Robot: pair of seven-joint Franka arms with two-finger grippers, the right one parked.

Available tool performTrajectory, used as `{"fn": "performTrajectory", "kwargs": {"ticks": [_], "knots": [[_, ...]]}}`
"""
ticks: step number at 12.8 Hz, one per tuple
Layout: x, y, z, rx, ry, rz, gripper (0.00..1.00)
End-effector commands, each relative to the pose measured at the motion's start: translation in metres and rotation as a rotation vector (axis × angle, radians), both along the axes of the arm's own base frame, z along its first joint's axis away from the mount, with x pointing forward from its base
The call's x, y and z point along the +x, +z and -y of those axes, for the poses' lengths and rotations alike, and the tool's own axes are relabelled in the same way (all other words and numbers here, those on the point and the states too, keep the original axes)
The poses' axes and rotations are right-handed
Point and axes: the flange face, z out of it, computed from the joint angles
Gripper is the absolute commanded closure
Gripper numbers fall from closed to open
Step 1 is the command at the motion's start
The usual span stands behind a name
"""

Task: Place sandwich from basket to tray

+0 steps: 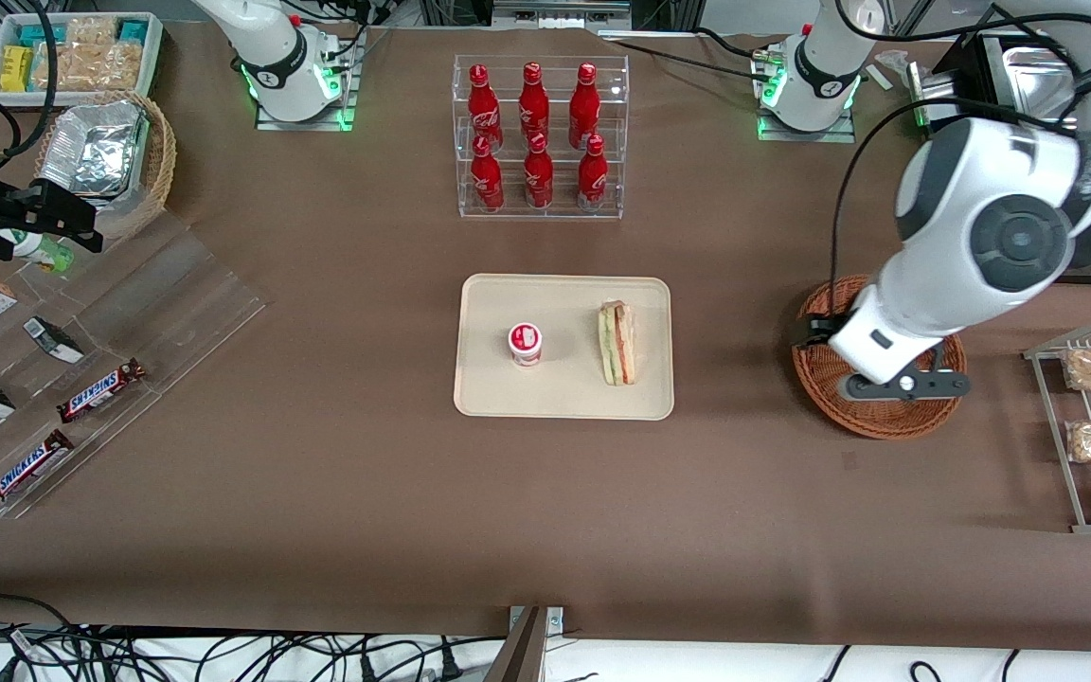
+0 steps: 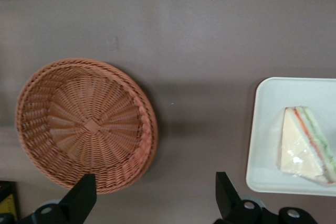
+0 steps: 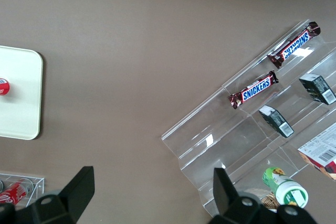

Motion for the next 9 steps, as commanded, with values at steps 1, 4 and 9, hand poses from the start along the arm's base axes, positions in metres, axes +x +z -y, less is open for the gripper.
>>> {"fn": "performTrajectory", "kwargs": {"ticks": [1,4,9], "knots": [[-0.003,0.014,-0.035,-0.027,-0.084,-0.025,0.0],[-0.001,0.02,-0.077,-0.019,-0.141,-0.022,0.0],[0.003,0.016,-0.097,-0.063,-0.152,-0.022,0.0]]}}
